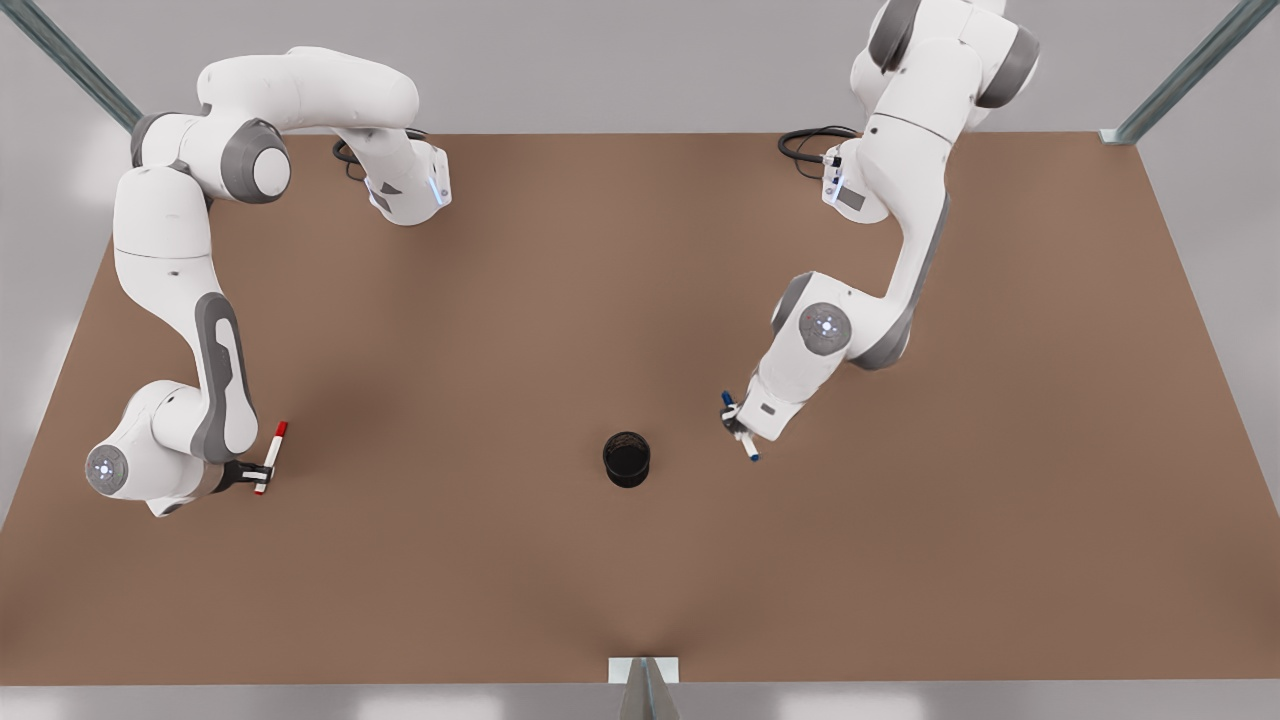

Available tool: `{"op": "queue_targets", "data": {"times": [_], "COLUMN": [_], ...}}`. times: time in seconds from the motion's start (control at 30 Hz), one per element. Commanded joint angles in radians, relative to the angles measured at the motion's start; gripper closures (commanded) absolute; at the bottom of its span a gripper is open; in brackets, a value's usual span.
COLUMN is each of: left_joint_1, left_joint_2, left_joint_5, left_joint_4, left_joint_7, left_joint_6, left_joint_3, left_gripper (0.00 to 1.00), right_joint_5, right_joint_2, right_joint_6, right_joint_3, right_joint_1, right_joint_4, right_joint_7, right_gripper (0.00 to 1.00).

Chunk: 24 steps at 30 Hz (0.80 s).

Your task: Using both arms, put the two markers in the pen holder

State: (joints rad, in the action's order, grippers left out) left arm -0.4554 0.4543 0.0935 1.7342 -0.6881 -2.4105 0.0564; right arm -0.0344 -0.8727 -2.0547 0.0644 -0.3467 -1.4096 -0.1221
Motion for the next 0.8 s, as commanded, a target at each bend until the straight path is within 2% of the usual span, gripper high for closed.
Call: {"op": "queue_targets", "data": {"times": [0.0,0.03,0.13,0.17,0.27,0.3,0.43,0.53,0.6,0.77], "left_joint_1": [-0.019,-0.037,-0.107,-0.175,-0.520,-0.575,-0.621,-0.680,-0.695,-0.746], "left_joint_2": [0.004,0.006,0.133,0.162,0.244,0.277,0.383,0.445,0.483,0.527], "left_joint_5": [-0.070,-0.187,-0.410,-0.411,-0.353,-0.342,-0.344,-0.344,-0.344,-0.344], "left_joint_4": [-0.068,-0.084,-0.355,-0.409,-0.490,-0.513,-0.622,-0.633,-0.633,-0.628], "left_joint_7": [-0.844,-0.938,-1.139,-1.174,-1.212,-1.214,-1.286,-1.334,-1.380,-1.426], "left_joint_6": [0.050,0.060,0.291,0.327,0.360,0.360,0.347,0.269,0.208,0.160], "left_joint_3": [0.000,0.000,-0.006,-0.064,-0.452,-0.515,-0.582,-0.661,-0.676,-0.719], "left_gripper": [0.75,0.75,0.75,0.75,0.75,0.75,0.75,0.75,0.75,0.75], "right_joint_5": [-0.001,-0.001,0.002,0.002,0.004,0.004,0.002,0.002,0.002,0.004], "right_joint_2": [0.000,-0.002,-0.002,-0.002,-0.002,-0.002,0.001,0.008,0.012,0.020], "right_joint_6": [0.001,0.001,0.002,0.004,0.005,0.005,0.007,0.013,0.031,0.067], "right_joint_3": [0.000,0.000,0.002,0.002,0.003,0.005,0.006,0.014,0.026,0.133], "right_joint_1": [0.000,0.000,0.000,0.000,0.000,0.000,0.002,0.006,0.006,0.000], "right_joint_4": [0.001,0.004,0.004,0.004,0.006,0.011,0.015,0.020,0.026,0.050], "right_joint_7": [-0.022,-0.022,-0.021,-0.021,-0.019,-0.018,-0.021,-0.031,-0.031,-0.033], "right_gripper": [0.70,0.70,0.70,0.71,0.71,0.72,0.72,0.72,0.72,0.72]}}
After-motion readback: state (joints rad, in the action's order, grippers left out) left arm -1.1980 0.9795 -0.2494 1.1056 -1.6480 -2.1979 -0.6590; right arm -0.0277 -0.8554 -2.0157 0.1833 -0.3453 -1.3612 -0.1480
